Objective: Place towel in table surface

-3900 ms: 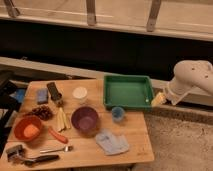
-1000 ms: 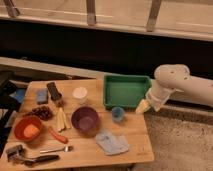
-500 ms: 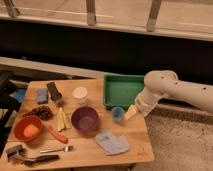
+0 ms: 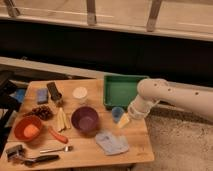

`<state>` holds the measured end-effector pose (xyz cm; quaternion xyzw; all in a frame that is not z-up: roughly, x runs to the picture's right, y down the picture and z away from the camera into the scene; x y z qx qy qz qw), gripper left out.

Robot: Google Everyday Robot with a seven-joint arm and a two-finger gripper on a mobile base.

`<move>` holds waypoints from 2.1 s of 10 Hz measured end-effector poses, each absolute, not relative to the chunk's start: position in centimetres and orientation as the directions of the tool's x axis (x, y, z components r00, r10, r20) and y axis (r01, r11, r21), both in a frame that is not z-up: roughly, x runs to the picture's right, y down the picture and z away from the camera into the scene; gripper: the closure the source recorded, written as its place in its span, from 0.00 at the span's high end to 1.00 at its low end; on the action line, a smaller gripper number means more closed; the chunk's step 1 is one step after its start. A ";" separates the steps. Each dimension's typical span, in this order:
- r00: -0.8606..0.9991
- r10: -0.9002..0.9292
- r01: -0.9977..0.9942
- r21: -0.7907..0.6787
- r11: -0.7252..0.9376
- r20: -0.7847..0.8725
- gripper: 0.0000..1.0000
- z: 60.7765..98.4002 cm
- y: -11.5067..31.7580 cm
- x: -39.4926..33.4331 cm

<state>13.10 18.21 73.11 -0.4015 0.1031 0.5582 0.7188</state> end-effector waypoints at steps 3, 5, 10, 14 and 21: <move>0.355 0.720 -0.885 -0.462 0.055 -0.596 0.71 73.1 18.2 13.1; 0.363 0.713 -0.883 -0.466 0.058 -0.600 0.71 73.2 18.5 13.0; 0.417 0.665 -0.849 -0.526 0.043 -0.619 0.71 74.8 22.4 8.1; 0.447 0.641 -0.836 -0.546 0.051 -0.624 0.71 75.1 24.5 5.5; 0.487 0.660 -0.822 -0.556 0.125 -0.572 0.71 76.5 22.8 2.2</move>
